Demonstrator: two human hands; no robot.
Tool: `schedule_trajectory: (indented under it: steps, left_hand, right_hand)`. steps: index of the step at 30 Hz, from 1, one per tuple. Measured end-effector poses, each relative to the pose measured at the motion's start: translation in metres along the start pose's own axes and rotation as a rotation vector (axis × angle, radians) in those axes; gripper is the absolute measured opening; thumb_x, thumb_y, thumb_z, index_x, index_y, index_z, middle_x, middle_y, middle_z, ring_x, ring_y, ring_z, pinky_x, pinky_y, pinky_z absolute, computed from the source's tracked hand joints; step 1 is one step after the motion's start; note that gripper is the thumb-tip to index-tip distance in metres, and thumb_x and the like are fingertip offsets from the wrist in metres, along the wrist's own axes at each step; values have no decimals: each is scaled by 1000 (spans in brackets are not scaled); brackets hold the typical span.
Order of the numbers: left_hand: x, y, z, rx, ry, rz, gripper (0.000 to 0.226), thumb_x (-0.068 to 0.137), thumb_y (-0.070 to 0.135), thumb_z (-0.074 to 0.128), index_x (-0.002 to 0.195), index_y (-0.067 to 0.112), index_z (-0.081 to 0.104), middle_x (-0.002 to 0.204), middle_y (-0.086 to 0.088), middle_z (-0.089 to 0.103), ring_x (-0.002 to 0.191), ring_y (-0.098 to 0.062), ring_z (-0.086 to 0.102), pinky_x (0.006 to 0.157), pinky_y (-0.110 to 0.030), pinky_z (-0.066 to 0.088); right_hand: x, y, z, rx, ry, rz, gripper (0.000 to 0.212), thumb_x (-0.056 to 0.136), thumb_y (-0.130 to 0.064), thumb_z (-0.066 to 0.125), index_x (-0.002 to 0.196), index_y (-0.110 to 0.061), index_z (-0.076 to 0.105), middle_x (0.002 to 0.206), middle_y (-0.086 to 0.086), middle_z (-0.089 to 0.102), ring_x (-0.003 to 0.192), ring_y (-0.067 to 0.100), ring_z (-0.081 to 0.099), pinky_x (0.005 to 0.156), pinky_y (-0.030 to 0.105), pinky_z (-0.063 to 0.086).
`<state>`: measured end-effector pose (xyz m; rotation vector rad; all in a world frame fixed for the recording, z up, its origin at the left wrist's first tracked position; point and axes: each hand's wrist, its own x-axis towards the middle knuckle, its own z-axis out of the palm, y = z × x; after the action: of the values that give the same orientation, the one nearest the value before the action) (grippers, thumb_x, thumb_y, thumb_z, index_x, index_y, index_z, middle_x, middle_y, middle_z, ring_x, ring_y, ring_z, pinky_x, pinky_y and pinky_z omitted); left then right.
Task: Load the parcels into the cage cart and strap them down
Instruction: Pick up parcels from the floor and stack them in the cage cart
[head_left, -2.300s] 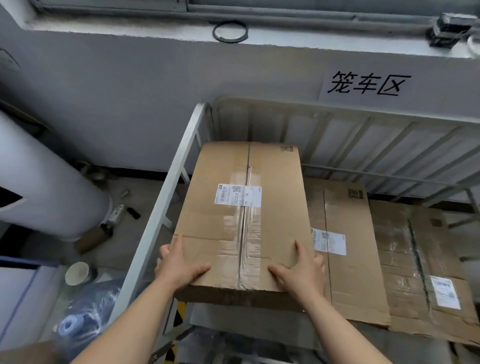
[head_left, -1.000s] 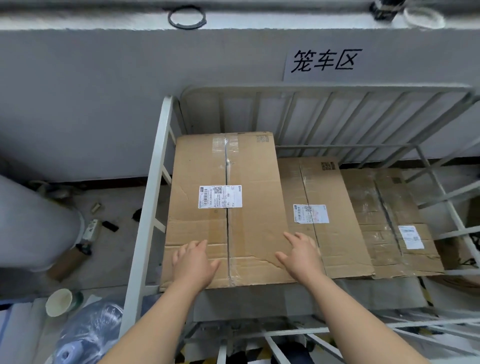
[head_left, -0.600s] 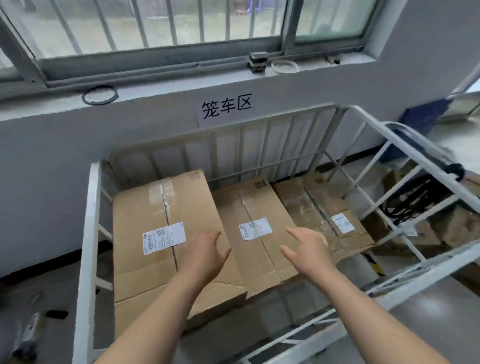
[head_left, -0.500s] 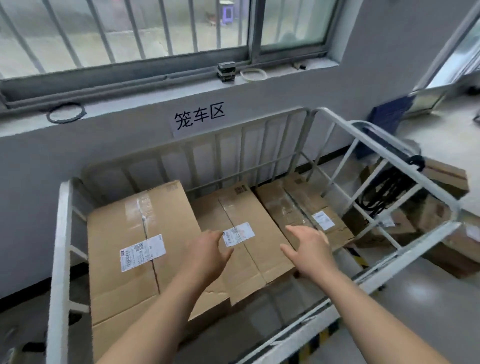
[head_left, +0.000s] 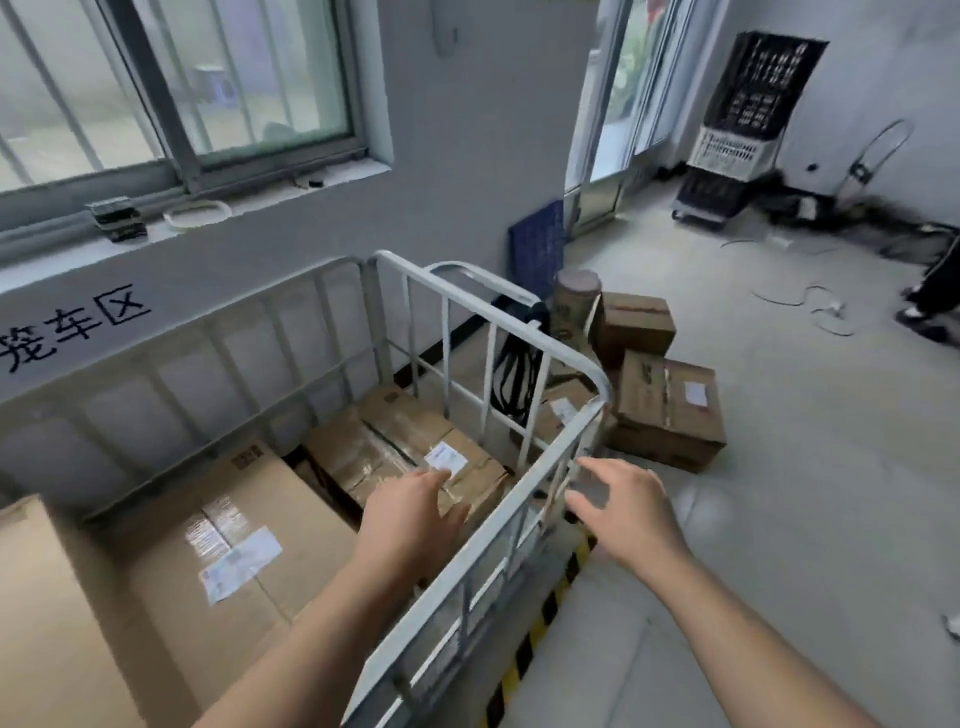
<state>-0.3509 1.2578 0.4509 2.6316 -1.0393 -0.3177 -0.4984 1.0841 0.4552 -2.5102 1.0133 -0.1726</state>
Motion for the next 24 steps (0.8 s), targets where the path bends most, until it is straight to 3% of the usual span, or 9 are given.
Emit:
schedule_trajectory:
  steps: [10,17,24]
  left_hand:
    - [101,169,50,-22,-77,165,43,92,46,54,129,26,57,120,4,62,109,-20,59,90,-35,50]
    - [205,246,79,-25,-132,268,49,91,49,53,135,25,53,124,2,62,109,-18,60,88,-35,51]
    - [328,324,88,-18,-196,329,40,93,48,51,123,23,58,121,1,62,108,-21,59,89,-34,48]
  right_hand:
    - [56,159,-64,44,79,228,50,88,-39,61,134,-19,56,132,3,59,122,21,53,105,36,37]
    - [139,226,-91,59,115,343,48,88,-39,62,132,-22,57,130,3,60,119,22,54,103,32,38]
    - [239,282,-130,68,126,422,47,89,-38,62,132,-19,58,129,2,61,119,22,55,103,32,37]
